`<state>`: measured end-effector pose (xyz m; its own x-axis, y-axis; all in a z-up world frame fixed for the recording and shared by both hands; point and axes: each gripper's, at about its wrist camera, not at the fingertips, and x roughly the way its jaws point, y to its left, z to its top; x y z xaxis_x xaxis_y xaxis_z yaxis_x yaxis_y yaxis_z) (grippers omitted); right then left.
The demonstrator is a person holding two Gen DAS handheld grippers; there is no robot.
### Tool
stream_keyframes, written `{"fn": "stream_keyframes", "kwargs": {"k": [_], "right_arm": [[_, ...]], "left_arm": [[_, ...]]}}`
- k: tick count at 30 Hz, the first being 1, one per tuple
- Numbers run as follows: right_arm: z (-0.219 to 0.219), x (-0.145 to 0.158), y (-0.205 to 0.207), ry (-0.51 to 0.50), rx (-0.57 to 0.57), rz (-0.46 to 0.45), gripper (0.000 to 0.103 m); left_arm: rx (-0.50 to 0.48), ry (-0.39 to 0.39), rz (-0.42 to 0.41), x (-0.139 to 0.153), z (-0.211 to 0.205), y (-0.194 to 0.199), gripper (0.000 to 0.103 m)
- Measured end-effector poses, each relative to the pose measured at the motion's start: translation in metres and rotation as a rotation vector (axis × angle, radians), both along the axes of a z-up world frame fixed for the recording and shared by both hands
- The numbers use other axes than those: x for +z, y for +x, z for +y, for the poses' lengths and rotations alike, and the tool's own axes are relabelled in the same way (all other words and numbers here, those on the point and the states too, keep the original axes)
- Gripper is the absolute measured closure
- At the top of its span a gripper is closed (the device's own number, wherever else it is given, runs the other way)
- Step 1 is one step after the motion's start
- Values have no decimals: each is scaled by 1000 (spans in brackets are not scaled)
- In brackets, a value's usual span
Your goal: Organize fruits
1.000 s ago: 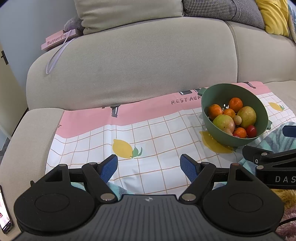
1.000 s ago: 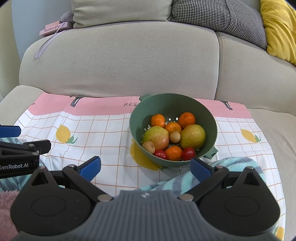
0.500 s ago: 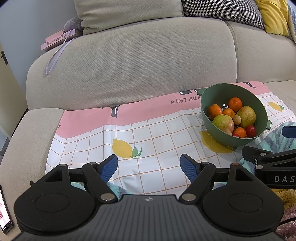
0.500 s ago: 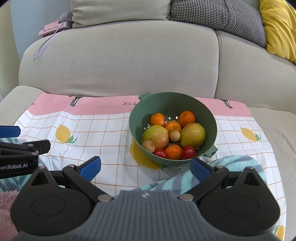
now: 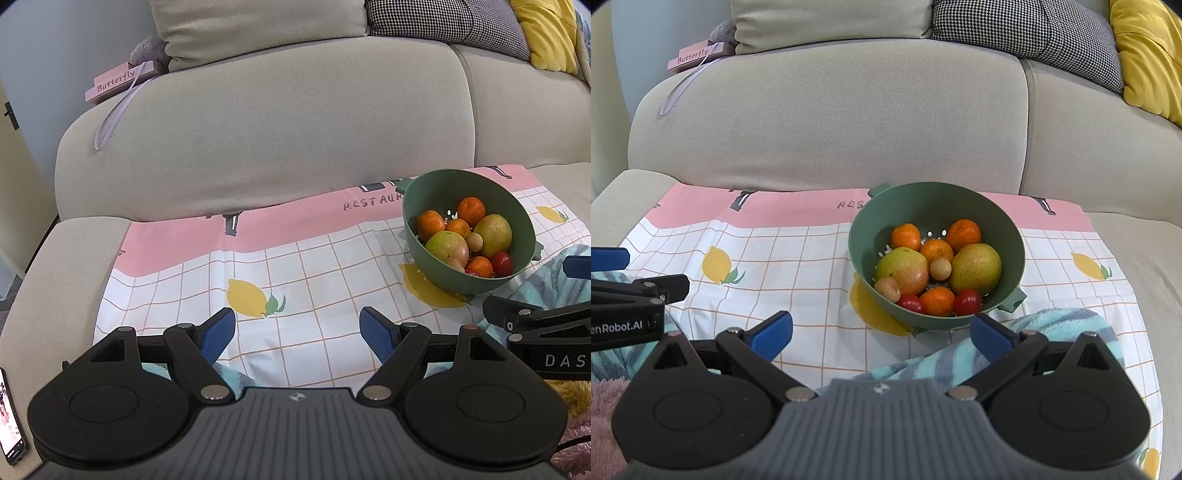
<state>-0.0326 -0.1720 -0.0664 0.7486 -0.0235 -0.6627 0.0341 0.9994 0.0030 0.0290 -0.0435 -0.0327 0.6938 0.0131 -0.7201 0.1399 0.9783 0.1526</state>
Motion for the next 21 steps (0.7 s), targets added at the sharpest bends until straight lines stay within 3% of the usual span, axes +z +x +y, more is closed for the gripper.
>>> {"fn": "stream_keyframes", "kwargs": {"k": [21], "right_arm": [[0, -4, -2, 2, 2, 8, 4]], "left_arm": [[-10, -29, -12, 3, 2, -2, 14]]}}
